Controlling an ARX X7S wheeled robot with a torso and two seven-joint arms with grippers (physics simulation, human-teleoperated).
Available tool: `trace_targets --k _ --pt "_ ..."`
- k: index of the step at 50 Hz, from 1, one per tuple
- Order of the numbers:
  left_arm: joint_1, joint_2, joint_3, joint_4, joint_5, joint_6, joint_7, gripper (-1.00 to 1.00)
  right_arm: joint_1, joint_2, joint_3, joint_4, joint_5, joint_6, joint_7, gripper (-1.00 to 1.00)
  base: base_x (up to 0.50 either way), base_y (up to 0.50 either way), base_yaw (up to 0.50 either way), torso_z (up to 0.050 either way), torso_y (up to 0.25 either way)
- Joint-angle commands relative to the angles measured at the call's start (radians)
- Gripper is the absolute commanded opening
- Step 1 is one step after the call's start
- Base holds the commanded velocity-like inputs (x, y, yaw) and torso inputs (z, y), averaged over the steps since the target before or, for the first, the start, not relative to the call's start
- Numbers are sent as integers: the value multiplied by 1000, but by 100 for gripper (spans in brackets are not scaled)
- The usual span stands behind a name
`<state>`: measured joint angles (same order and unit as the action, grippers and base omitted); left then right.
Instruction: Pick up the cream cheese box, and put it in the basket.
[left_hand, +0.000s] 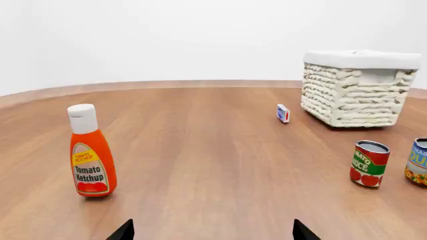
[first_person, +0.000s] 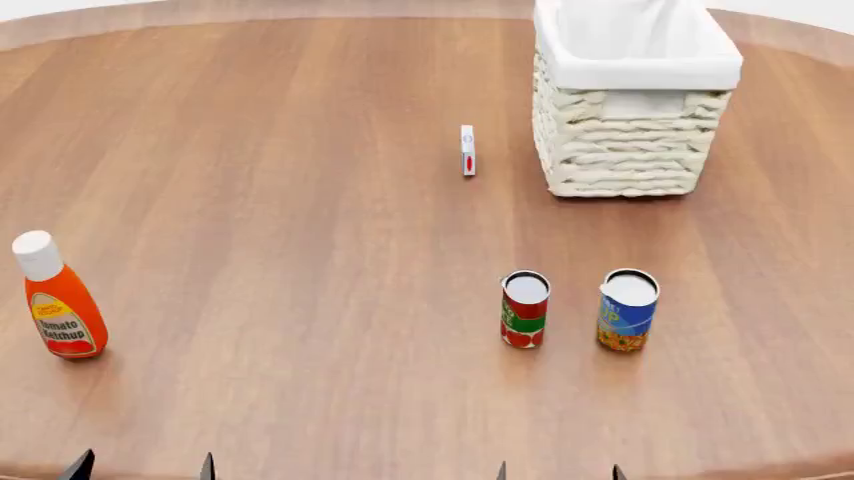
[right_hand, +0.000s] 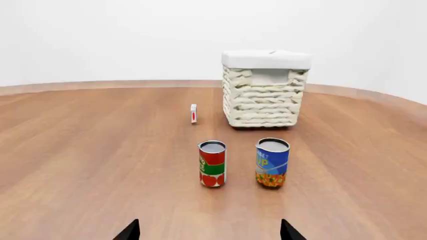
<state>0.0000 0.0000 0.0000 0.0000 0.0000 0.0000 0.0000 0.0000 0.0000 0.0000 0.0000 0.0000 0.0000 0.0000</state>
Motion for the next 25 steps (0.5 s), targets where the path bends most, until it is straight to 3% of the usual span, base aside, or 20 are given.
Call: trace_targets --k 1,8,16,21,25 --pt "7 -16 19 12 -16 0 -19 100 4 61 -73 0 62 -1 73 100 0 0 0 0 0" --pt "-22 -38 45 -48 -79 18 -9 100 -8 74 -90 -8 46 -33 95 100 0 0 0 0 0" --pt "-33 -47 74 -70 -28 37 -80 100 -19 84 -110 -9 56 -57 95 100 0 0 0 0 0" --pt "-23 -64 83 -58 -113 41 -17 100 -16 90 -122 4 48 -66 103 100 0 0 0 0 0" --pt "-26 -59 83 -58 -62 36 -90 100 -28 98 -132 -21 43 -74 110 100 0 0 0 0 0"
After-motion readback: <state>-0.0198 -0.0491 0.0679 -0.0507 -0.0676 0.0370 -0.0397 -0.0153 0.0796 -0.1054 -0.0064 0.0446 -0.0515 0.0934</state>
